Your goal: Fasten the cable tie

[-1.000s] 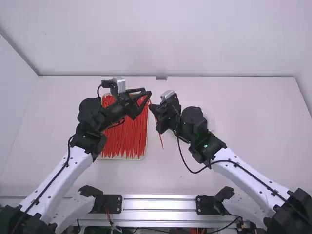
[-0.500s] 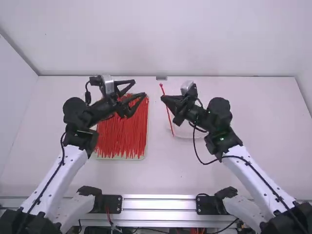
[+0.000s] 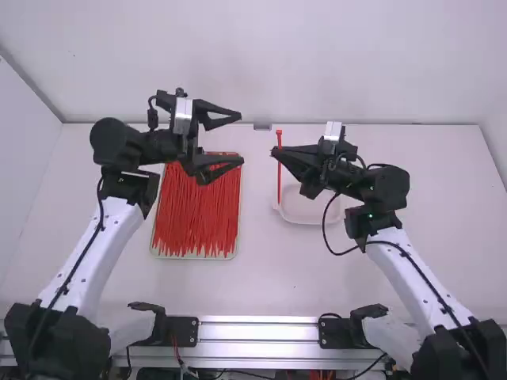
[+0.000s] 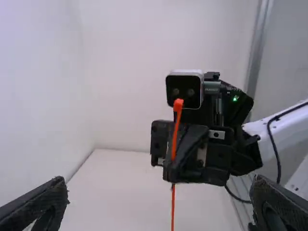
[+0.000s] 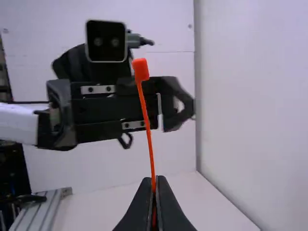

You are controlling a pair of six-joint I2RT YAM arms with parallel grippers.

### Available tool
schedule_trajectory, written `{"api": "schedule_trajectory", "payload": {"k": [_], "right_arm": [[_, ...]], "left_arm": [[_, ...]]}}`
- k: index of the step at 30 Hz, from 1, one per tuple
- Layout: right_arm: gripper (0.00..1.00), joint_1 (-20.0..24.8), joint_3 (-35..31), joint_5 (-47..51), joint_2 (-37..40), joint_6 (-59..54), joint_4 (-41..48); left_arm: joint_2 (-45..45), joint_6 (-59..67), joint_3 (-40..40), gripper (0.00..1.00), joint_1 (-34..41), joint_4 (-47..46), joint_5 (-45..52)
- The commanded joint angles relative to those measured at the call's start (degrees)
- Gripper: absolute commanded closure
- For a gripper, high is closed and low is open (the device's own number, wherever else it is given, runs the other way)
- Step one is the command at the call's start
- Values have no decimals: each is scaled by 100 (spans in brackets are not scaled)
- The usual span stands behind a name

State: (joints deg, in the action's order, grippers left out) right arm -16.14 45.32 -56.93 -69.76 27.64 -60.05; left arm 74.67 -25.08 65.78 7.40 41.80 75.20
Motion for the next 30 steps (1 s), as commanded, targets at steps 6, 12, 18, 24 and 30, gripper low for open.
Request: {"api": "schedule_trajectory", "payload": {"k": [6,12,18,24,30], "right_arm": [[100,-98,155,-31,-645,1231,-1226],[100,52,155,-42,-962,1941,-1738],[100,52,155,15,-1045,1965,-1797],[100,-13,155,15,-1040,1884,-1799],[100,37,155,26,-1040,1904,-1801]], "left_arm": [[966,-407,1248,17,529,68,811],[1325,-407,1641,20,616,-256,857],[1405,-376,1633,36,828,-232,765],[1405,-365,1628,54,874,-284,601],[1405,-363,1628,66,872,-317,647]]}}
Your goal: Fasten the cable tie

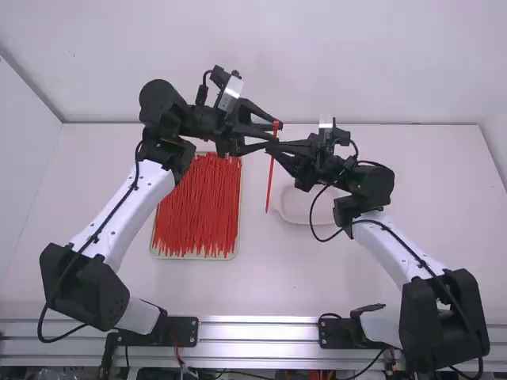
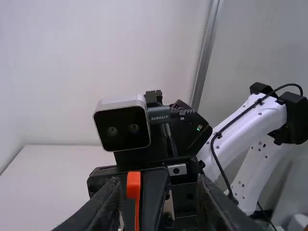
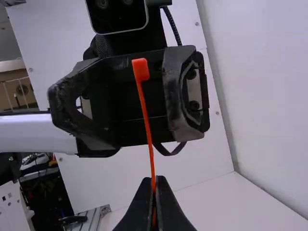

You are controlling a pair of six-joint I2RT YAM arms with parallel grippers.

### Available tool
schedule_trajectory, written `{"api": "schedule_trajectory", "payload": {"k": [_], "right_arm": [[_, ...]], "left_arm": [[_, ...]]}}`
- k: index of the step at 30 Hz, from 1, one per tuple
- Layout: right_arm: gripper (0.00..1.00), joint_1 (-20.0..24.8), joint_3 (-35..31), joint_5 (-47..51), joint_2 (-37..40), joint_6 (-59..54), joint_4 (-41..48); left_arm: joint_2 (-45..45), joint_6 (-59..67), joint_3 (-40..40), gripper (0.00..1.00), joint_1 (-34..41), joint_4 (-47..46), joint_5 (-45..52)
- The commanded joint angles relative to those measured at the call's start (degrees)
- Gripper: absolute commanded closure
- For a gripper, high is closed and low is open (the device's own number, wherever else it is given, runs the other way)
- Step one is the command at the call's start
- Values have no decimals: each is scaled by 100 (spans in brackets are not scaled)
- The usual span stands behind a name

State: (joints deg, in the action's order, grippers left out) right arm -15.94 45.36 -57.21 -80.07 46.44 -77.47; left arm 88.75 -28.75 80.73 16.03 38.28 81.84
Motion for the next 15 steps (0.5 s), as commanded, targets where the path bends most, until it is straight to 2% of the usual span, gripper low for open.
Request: {"api": "schedule_trajectory", "payload": {"k": [1,8,10,14,15], "right_arm": [[100,2,151,66,-9,26,-57],[100,22,162,70,-9,28,-63],[100,20,162,61,-9,31,-61],[100,22,162,61,-9,28,-57],[96,26,160,61,-9,31,-48]], "left_arm": [[-2,35,133,71,7,-72,-44],[-2,369,133,83,-11,-472,-118],[-2,369,133,98,20,-511,-184],[-2,348,133,98,-24,-483,-195],[-2,313,133,98,-31,-487,-197]]}}
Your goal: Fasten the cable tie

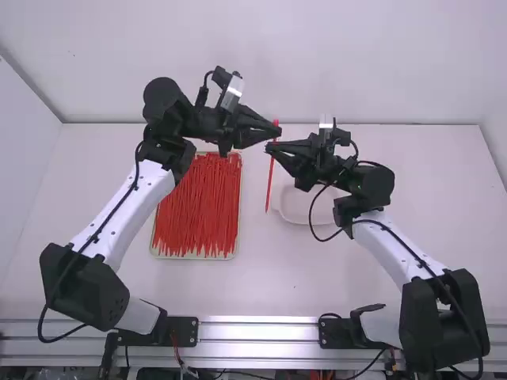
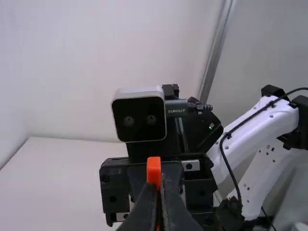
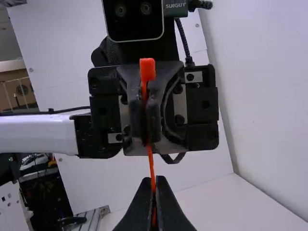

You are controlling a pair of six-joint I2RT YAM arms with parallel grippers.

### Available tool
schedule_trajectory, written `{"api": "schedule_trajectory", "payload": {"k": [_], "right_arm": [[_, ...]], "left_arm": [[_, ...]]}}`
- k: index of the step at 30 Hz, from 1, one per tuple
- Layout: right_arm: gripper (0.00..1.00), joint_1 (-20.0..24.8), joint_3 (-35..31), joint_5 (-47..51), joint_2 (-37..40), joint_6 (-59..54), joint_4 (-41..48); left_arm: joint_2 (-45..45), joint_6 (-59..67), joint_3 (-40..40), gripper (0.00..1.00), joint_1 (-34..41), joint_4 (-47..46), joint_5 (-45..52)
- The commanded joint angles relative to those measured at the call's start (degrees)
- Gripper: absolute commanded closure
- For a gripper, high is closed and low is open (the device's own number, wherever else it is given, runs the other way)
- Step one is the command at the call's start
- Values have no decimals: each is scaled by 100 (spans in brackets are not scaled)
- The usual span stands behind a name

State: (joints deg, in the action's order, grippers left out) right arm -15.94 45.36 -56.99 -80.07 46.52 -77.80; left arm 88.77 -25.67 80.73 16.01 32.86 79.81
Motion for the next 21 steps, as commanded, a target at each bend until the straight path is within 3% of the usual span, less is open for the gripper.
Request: {"api": "schedule_trajectory", "payload": {"k": [1,2,3,9,16,21], "right_arm": [[90,26,160,39,-9,20,4],[69,24,160,42,-9,22,52],[2,24,160,42,-9,22,96],[2,-92,151,2,-9,-223,673],[2,-136,149,-46,-9,-3069,2286],[2,-20,149,-46,-9,-3888,3112]], "left_arm": [[-4,-31,133,98,-31,59,7],[-4,-57,133,98,-33,59,11],[-4,-94,133,98,-26,48,33],[-4,-199,133,98,-345,-297,-267],[-2,-214,133,98,-844,-1064,-726],[20,-433,140,98,-1034,-1202,-909]]}}
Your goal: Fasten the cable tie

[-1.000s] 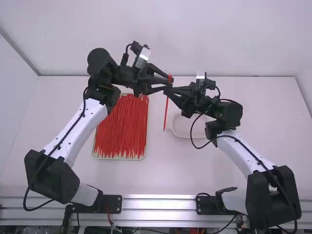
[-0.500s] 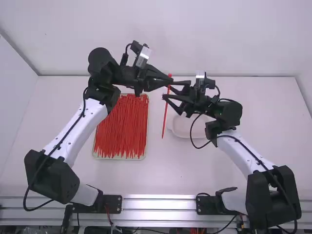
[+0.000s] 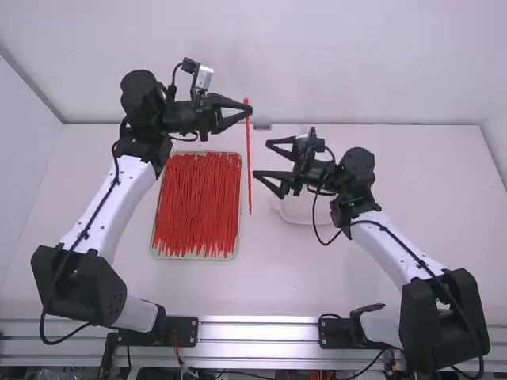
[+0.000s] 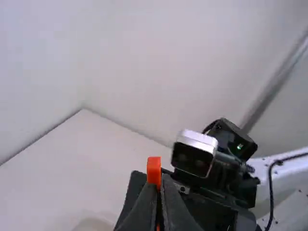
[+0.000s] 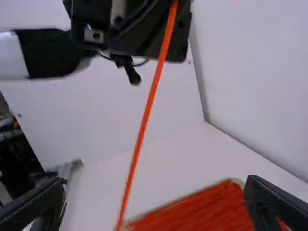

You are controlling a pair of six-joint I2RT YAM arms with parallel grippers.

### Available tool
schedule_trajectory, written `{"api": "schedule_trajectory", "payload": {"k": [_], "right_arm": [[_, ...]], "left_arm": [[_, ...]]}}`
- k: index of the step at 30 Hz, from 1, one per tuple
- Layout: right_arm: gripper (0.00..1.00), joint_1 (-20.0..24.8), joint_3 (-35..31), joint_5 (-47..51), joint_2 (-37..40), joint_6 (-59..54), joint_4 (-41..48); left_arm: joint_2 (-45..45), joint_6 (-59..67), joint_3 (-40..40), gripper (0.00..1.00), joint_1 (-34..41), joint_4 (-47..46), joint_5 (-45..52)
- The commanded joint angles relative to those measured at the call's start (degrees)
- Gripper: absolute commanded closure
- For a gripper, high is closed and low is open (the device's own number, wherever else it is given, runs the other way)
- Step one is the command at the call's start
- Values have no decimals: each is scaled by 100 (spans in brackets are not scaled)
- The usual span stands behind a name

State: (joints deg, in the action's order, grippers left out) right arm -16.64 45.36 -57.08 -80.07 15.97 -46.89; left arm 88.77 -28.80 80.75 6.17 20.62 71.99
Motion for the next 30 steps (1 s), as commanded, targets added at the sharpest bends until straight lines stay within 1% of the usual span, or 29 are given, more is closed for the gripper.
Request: {"api": "schedule_trajectory", "payload": {"k": [1,3,6,7,11,14,19,22,27,30], "right_arm": [[2,72,151,-37,-9,-1003,133],[2,103,149,-199,-9,-1480,127],[2,179,149,-1010,-9,-2885,-28],[2,199,149,-1215,-9,-3115,-83],[2,389,149,-2243,-9,-4481,-216],[2,553,149,-2708,-9,-5390,-190],[2,743,149,-2887,-9,-6046,-195],[2,828,149,-2887,-9,-6603,-195],[2,828,149,-2953,-9,-7169,-195],[2,820,149,-3211,-9,-7689,-192]], "left_arm": [[42,-188,136,98,-83,17,-192],[92,-184,136,98,-129,-76,-271],[284,-470,138,98,-168,46,-262],[332,-553,138,98,-192,109,-254],[608,-1259,138,98,-212,452,-245],[813,-1906,138,98,-299,680,-247],[970,-2557,136,98,-393,664,-234],[992,-2695,136,98,-378,323,-168],[992,-2736,136,98,-247,275,197],[992,-2778,136,98,-114,385,520]]}}
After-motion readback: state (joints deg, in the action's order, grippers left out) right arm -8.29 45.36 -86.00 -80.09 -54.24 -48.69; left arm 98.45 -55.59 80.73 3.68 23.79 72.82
